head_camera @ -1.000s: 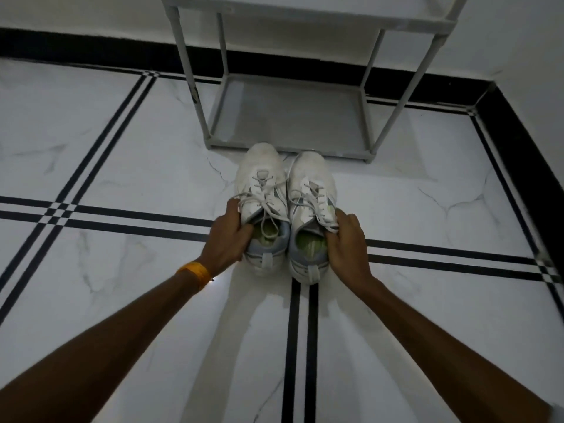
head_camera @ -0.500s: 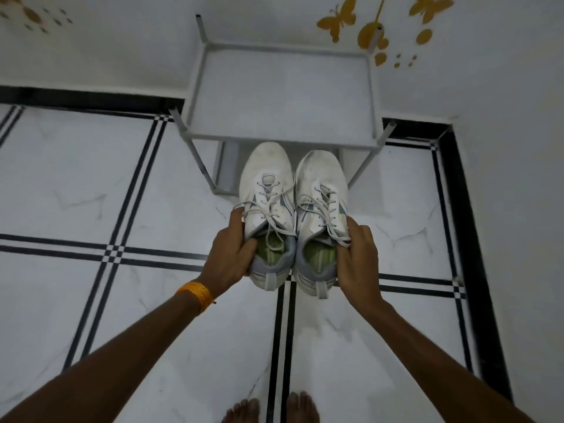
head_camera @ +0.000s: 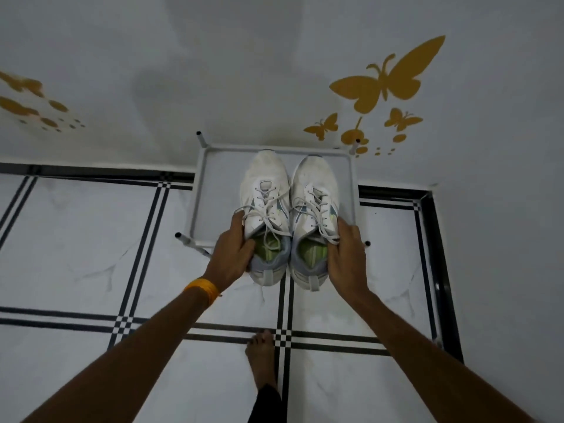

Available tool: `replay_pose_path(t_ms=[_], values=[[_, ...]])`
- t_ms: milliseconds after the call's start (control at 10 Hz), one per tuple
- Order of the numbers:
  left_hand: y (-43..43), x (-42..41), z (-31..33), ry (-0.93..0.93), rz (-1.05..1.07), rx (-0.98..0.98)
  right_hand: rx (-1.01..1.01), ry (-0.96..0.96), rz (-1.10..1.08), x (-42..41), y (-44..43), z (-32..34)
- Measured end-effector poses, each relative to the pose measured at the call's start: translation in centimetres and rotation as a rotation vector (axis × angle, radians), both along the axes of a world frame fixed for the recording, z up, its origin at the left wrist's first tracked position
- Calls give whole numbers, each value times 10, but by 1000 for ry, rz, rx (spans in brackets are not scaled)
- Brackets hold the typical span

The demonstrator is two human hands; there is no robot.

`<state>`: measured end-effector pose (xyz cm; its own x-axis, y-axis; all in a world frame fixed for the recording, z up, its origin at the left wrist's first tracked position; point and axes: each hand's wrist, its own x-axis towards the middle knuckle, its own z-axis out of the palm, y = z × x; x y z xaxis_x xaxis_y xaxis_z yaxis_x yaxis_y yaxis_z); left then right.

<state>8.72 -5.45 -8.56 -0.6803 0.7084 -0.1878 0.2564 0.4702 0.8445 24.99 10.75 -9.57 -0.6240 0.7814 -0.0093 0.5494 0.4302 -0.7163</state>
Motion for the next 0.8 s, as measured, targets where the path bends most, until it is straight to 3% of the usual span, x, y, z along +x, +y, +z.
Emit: replay_pose_path(t_ms=[300,500,700,800], values=[[76,-84,-105,52,-57,-126,-59,-127,-27,-91,71,-101],[95,-96,-143,63,-27,-146,-81,-138,6,-102,94,-135],[101,-97,-128,60,-96,-341,-137,-274,79,-102,96,-120],[108,-100,-99,163,-110,-501,-167,-396,129,-105,107,-90]])
